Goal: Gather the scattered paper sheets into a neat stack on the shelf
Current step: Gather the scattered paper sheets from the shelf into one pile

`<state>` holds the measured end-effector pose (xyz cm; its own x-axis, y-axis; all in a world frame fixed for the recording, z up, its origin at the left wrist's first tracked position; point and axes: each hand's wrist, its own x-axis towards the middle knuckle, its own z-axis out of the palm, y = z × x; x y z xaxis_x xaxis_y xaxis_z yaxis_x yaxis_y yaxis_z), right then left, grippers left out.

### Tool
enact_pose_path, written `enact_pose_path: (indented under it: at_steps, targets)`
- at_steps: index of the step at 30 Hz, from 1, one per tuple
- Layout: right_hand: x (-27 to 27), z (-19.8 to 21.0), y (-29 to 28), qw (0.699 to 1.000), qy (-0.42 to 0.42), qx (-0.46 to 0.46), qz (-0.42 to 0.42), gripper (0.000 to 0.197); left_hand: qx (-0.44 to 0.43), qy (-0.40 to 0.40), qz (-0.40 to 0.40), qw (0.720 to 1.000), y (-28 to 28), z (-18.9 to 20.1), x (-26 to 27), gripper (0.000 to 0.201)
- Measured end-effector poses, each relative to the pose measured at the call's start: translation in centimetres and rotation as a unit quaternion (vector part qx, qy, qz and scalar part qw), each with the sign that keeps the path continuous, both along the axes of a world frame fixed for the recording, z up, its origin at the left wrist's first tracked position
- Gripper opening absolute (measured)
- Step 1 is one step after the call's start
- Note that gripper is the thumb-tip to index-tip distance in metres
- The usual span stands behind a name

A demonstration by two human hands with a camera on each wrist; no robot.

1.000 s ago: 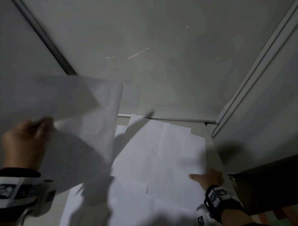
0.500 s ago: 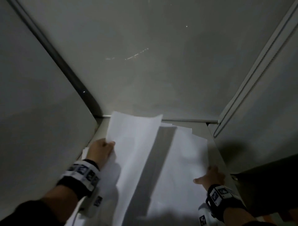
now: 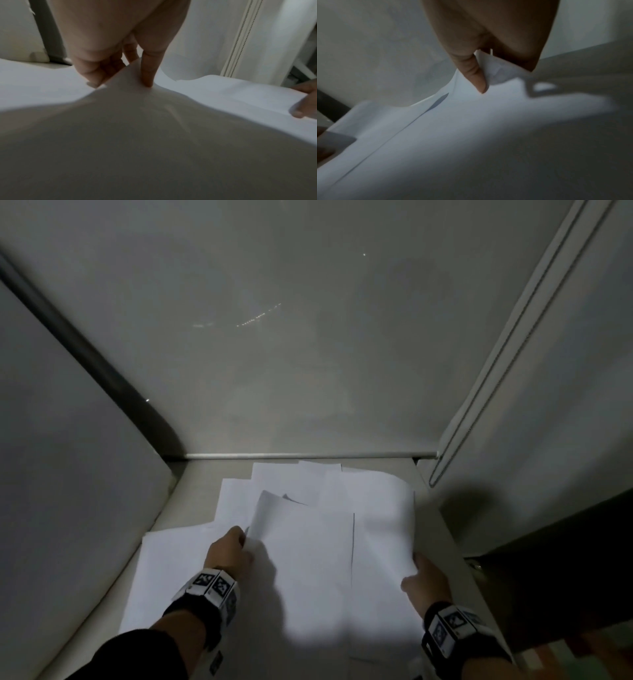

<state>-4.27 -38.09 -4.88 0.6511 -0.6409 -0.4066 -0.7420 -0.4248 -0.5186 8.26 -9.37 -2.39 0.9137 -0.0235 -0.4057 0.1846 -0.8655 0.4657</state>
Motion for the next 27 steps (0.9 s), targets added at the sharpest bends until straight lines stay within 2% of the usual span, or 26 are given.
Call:
enact_pose_path:
  at_steps: [1, 3, 5, 9, 12, 14, 15, 17, 19, 23, 25, 27]
  targets:
    - [0.0, 0.1, 0.2, 1.0, 0.007, -0.008, 0.001, 0.05, -0.012, 0.0, 0.01, 1.0, 0.1, 0.2, -0.2, 0.018]
    - [0.0, 0.3, 0.6, 0.998, 0.038, -0.056, 0.012, 0.05, 0.003, 0.02, 0.025, 0.999, -0.2, 0.4, -0.4, 0.052]
    - [-0.1, 0.6, 1.4, 0.993, 0.07, -0.089, 0.019, 0.048, 0.04, 0.034, 0.02, 0.998, -0.9, 0.6, -0.9, 0.073]
    - [0.1, 0.8, 2.5, 0.99, 0.09, -0.103, 0.033, 0.047, -0.011, 0.064, 0.052, 0.997, -2.2, 0.3, -1.4, 0.081]
    - [0.1, 0.9, 2.5, 0.989, 0.099, -0.102, 0.04, 0.05, -0.042, 0.062, 0.052, 0.996, -2.0, 0.2, -1.2, 0.072]
    - [0.0, 0.8, 2.2, 0.991, 0.088, -0.095, 0.039, 0.05, -0.053, 0.035, 0.052, 0.997, -1.7, 0.3, -1.2, 0.06]
    - [-0.1, 0.7, 2.0, 0.992, 0.081, -0.091, 0.038, 0.05, -0.055, 0.008, 0.048, 0.997, -1.5, 0.6, -1.3, 0.05]
    - [-0.2, 0.6, 1.8, 0.995, 0.064, -0.073, 0.025, 0.054, -0.078, -0.055, 0.043, 0.995, -1.0, 1.2, -1.6, 0.014]
    - [-0.1, 0.7, 1.5, 0.996, 0.062, -0.057, 0.005, 0.066, -0.12, -0.101, 0.052, 0.986, -0.4, 1.3, -1.9, 0.031]
    - [0.3, 1.1, 0.9, 0.993, 0.095, -0.068, -0.004, 0.085, -0.178, -0.119, 0.039, 0.976, 1.5, 2.2, -2.7, 0.012]
    - [0.6, 0.8, 0.5, 0.994, 0.092, -0.056, 0.0, 0.084, -0.195, -0.143, 0.03, 0.97, 2.5, 2.7, -3.0, 0.008]
    - [0.8, 0.5, 0.1, 0.995, 0.083, -0.049, 0.0, 0.072, -0.203, -0.167, 0.036, 0.964, 3.5, 3.5, -3.2, 0.007]
